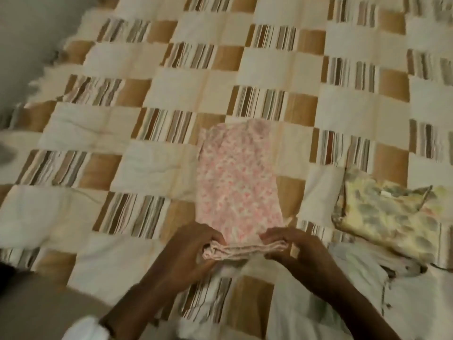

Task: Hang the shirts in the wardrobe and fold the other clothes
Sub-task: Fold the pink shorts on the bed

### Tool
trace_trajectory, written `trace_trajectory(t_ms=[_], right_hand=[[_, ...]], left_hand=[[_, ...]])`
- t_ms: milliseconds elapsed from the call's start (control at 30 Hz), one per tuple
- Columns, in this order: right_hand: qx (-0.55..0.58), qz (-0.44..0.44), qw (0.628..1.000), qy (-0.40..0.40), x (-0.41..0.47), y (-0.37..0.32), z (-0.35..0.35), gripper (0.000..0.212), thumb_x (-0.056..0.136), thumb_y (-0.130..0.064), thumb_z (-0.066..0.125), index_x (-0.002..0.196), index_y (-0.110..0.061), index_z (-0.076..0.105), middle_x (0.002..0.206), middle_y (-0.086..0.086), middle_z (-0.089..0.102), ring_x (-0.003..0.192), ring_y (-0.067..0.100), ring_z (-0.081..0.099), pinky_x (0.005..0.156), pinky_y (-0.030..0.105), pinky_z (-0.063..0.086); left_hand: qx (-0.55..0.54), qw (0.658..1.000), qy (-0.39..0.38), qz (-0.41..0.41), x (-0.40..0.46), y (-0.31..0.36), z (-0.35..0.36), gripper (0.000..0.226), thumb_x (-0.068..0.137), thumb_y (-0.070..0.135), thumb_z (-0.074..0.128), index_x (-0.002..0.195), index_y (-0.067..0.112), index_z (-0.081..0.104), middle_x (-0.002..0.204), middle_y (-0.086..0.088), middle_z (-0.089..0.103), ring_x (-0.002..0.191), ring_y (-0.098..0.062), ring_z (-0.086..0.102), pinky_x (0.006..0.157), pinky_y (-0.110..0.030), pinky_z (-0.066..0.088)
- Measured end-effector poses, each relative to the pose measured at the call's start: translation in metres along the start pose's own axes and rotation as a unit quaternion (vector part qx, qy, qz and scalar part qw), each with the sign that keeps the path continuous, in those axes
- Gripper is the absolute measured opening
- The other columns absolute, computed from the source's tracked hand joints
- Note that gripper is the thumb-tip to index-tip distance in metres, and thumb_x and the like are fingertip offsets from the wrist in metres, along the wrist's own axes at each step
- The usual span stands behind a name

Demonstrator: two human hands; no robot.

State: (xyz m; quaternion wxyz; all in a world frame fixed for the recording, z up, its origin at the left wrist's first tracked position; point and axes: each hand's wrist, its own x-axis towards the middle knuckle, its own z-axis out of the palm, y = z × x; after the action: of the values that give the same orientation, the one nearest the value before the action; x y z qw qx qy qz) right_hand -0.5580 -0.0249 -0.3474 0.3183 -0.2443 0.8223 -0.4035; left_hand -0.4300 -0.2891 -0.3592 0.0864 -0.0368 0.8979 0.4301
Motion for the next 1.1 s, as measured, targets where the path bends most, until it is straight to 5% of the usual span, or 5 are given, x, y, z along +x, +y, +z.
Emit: trace_trajectory(t_ms=[167, 367, 533, 633, 1100], right_hand=[[0.002, 0.124, 0.988, -0.090, -0.066, 0.058, 0.058, 0.027, 0.082, -0.069, 0.062, 0.109, -0.067, 0.063, 0.105, -0.027, 0.070, 0.098, -0.001, 0.065, 0.085, 0.029, 0.056], [0.024, 0.178, 0.963, -0.199, -0.088, 0.061, 0.061, 0.013, 0.087, -0.034, 0.082, 0.098, -0.039, 0.077, 0.096, -0.023, 0.074, 0.094, -0.002, 0.068, 0.082, 0.024, 0.054], [0.233, 0.189, 0.954, -0.015, -0.019, 0.035, 0.037, 0.028, 0.085, -0.022, 0.072, 0.110, -0.010, 0.070, 0.106, 0.000, 0.077, 0.098, 0.017, 0.075, 0.085, 0.036, 0.062], [0.274, 0.188, 0.941, 0.063, 0.053, 0.021, 0.032, 0.029, 0.092, -0.037, 0.067, 0.117, -0.022, 0.066, 0.113, -0.007, 0.075, 0.103, 0.016, 0.074, 0.087, 0.040, 0.062], [0.066, 0.169, 0.941, 0.286, 0.174, 0.033, 0.066, 0.038, 0.100, -0.035, 0.060, 0.136, -0.022, 0.056, 0.125, -0.007, 0.064, 0.107, 0.004, 0.062, 0.099, 0.034, 0.056]], left_hand=[[-0.007, 0.994, -0.062, -0.086, -0.082, -0.031, 0.087, 0.027, 0.099, 0.052, 0.059, 0.124, 0.043, 0.061, 0.128, 0.016, 0.060, 0.119, -0.009, 0.056, 0.107, -0.033, 0.044], [-0.038, 0.988, -0.130, -0.070, -0.114, -0.025, 0.106, 0.035, 0.082, 0.036, 0.076, 0.114, 0.041, 0.064, 0.107, 0.014, 0.060, 0.099, -0.004, 0.054, 0.084, -0.012, 0.035], [-0.277, 0.928, 0.014, -0.249, -0.037, -0.010, 0.056, 0.040, 0.065, 0.056, 0.079, 0.097, 0.034, 0.070, 0.100, 0.007, 0.076, 0.091, -0.007, 0.073, 0.077, -0.026, 0.061], [-0.376, 0.875, 0.099, -0.289, 0.028, -0.019, 0.034, 0.047, 0.077, 0.050, 0.084, 0.113, 0.025, 0.067, 0.105, 0.004, 0.078, 0.097, -0.013, 0.076, 0.077, -0.029, 0.063], [-0.004, 0.922, 0.293, -0.253, 0.118, -0.083, 0.026, 0.052, 0.098, 0.042, 0.065, 0.141, 0.021, 0.045, 0.137, -0.006, 0.057, 0.121, -0.021, 0.058, 0.090, -0.035, 0.053]])
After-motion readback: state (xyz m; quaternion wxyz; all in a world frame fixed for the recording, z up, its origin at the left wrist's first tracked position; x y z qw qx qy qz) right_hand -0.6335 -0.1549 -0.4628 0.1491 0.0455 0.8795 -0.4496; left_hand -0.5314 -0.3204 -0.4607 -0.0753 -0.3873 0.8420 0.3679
